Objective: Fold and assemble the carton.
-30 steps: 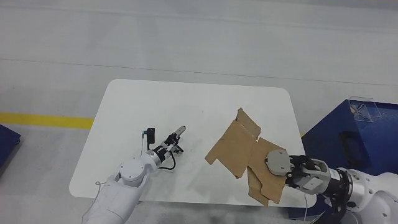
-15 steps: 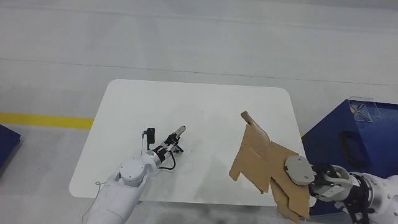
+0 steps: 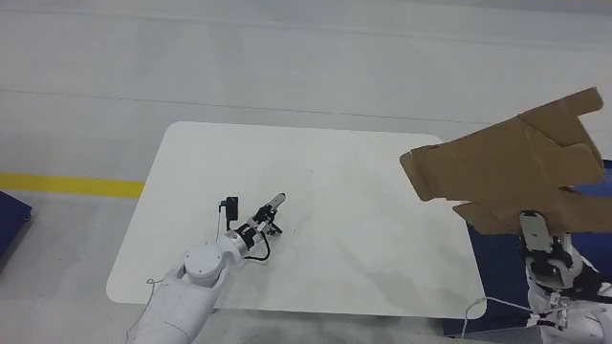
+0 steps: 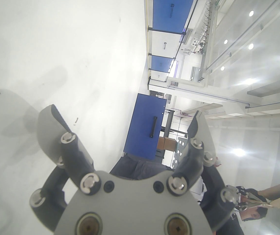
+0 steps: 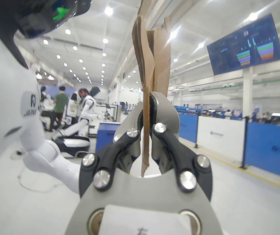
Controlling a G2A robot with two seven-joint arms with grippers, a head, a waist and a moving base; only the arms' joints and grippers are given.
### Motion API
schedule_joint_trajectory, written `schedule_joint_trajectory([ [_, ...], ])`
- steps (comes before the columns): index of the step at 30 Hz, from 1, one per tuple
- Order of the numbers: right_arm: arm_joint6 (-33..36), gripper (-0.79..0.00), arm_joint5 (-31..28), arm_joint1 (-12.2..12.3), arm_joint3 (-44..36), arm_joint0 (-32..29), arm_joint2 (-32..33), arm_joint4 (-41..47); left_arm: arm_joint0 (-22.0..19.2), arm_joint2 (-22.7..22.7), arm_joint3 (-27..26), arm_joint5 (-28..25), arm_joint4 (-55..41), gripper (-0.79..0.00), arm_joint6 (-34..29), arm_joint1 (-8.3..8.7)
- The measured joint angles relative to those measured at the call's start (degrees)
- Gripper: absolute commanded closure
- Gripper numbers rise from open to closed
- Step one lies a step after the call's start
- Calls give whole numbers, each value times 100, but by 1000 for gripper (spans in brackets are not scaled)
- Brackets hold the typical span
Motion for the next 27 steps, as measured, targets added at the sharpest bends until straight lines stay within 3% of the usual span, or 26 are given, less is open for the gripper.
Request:
schedule_joint_trajectory([
  [8,4136,0,23,553,940,538,-1534,5069,0,0,0,0,0,-785,0,0],
  [11,5471,0,420,635,1232,797,-1968,6750,0,0,0,0,0,-785,0,0],
  [14,6334,0,704,652,1333,943,-2047,7941,0,0,0,0,0,-785,0,0],
  [24,6188,0,678,650,1325,934,-2038,7774,0,0,0,0,0,-785,0,0],
  [27,6092,0,962,629,1082,888,-2064,8104,0,0,0,0,0,-785,0,0],
])
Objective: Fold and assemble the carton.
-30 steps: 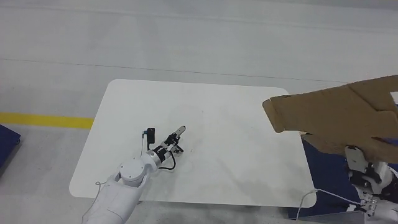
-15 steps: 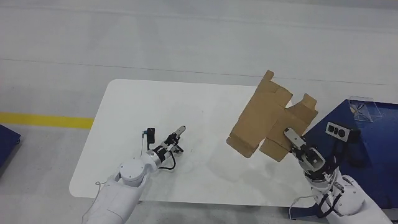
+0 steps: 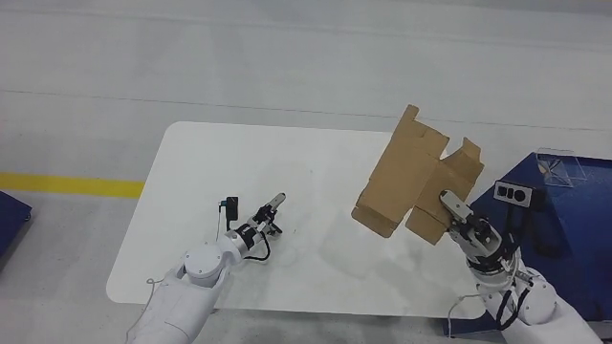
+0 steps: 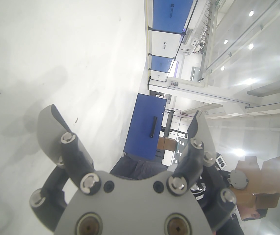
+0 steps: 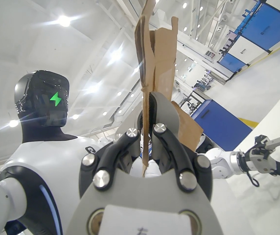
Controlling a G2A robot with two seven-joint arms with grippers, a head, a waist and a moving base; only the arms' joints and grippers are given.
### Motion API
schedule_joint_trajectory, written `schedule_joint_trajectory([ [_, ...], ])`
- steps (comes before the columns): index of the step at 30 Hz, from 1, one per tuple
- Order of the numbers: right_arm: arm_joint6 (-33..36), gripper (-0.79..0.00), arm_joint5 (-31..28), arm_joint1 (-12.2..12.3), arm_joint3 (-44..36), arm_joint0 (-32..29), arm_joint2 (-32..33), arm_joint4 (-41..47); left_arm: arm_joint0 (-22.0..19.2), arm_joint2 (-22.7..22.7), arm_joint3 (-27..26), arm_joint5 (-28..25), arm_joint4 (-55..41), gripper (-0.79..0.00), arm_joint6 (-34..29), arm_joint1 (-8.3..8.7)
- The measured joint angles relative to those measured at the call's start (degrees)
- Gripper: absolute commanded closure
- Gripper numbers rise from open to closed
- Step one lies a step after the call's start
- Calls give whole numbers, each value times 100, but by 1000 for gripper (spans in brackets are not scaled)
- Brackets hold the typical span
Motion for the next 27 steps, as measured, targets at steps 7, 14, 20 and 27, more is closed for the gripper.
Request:
schedule_joint_trajectory([
  [7,1170,0,1887,-19,-557,-276,367,3278,0,0,0,0,0,-785,0,0],
  [14,1732,0,5171,-41,-426,-515,832,6262,0,0,0,0,0,-785,0,0],
  [20,1106,0,7510,-84,-166,-454,558,7848,0,0,0,0,0,-785,0,0],
  [27,-113,0,9232,-190,345,-100,-305,9451,0,0,0,0,0,-785,0,0],
])
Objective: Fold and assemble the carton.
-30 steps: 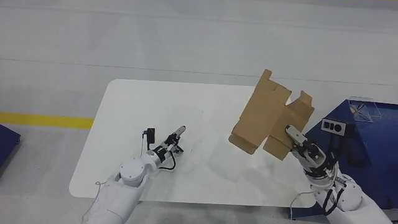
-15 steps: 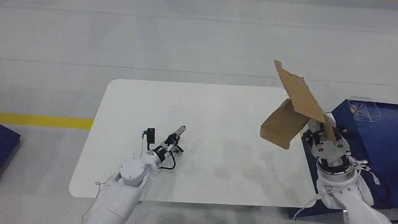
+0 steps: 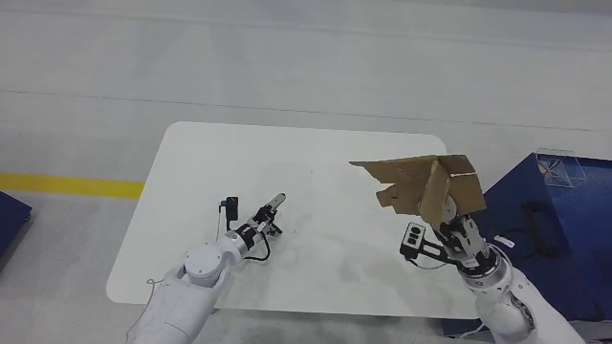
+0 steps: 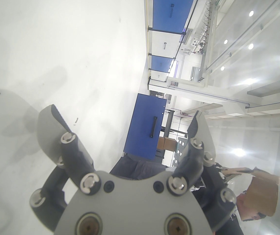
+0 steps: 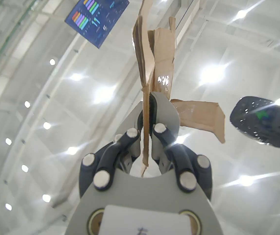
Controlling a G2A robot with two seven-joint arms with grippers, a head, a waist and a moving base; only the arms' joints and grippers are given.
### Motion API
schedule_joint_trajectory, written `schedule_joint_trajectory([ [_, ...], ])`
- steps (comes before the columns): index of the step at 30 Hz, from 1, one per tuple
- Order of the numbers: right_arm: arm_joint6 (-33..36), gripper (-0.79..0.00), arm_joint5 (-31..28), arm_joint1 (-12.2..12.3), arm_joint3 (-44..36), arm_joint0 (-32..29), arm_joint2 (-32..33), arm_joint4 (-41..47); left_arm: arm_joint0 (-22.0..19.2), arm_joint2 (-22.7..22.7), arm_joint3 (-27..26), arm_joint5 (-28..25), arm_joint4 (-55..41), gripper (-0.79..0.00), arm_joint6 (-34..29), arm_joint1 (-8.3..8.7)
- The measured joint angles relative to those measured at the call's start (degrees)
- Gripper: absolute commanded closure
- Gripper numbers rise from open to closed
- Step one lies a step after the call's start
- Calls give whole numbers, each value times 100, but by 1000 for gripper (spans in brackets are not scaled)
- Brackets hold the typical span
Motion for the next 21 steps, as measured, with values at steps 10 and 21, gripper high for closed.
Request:
schedule_joint_trajectory([
  [10,-1398,0,249,-153,474,592,-698,1415,0,0,0,0,0,-785,0,0],
  [21,1568,0,-3881,-260,-233,-34,796,-4385,0,0,0,0,0,-785,0,0],
])
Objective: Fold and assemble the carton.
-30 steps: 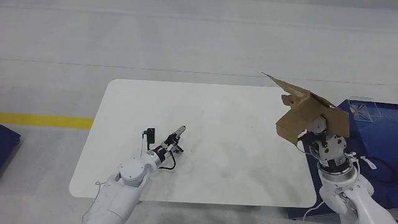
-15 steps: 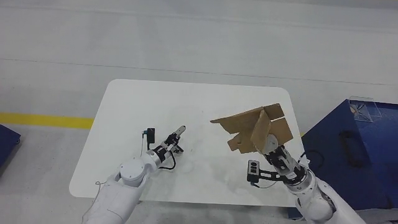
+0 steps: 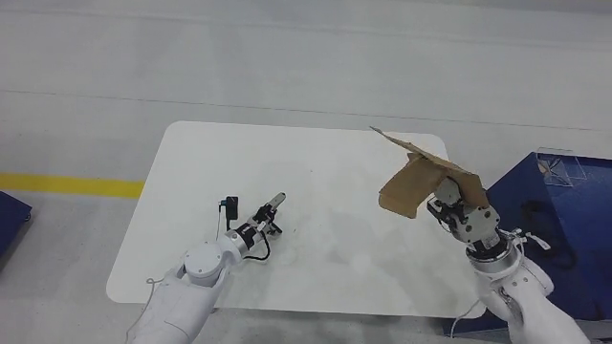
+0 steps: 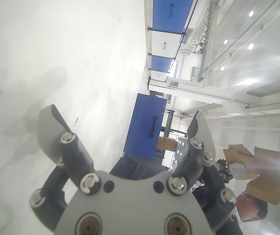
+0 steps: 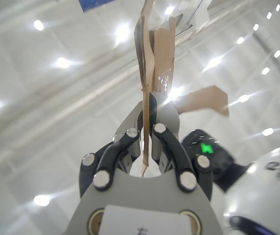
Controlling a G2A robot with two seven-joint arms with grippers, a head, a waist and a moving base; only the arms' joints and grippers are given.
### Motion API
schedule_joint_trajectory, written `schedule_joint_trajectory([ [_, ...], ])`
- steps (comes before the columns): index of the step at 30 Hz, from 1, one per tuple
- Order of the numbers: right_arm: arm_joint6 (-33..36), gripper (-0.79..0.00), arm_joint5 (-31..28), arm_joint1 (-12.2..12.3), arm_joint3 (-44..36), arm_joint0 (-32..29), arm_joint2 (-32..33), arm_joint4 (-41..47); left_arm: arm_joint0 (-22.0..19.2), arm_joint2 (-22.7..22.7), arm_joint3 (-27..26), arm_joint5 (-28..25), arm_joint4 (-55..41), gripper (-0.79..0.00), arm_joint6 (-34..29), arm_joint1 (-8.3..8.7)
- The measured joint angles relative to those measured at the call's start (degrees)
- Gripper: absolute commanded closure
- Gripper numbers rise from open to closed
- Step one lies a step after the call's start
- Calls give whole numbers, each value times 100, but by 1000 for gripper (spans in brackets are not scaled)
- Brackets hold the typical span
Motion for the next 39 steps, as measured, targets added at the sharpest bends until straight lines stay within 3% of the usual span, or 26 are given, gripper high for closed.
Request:
schedule_joint_trajectory([
  [2,111,0,-978,-37,-48,-146,18,-875,0,0,0,0,0,-785,0,0],
  [8,-78,0,-2769,-156,327,-132,-279,-2835,0,0,0,0,0,-785,0,0],
  [17,-516,0,-4251,-412,1284,445,-1121,-4477,0,0,0,0,0,-785,0,0],
  [23,-550,0,-4277,-417,1292,469,-1110,-4518,9,-51,-12,134,-46,-785,50,5],
  [25,-654,0,-4294,-420,1265,486,-1044,-4738,2,-228,-142,457,-421,-785,-96,16],
  [31,-511,0,-3967,-428,1292,464,-897,-4968,45,-1292,-488,1989,-3427,-785,-1443,50],
  [35,-261,0,-3762,-461,1425,492,-1004,-5009,-95,-1726,-229,3715,-5584,-785,-2089,35],
  [39,13,0,-3622,-514,1658,621,-1235,-5124,-390,-1752,200,5368,-6825,-785,-2393,9],
])
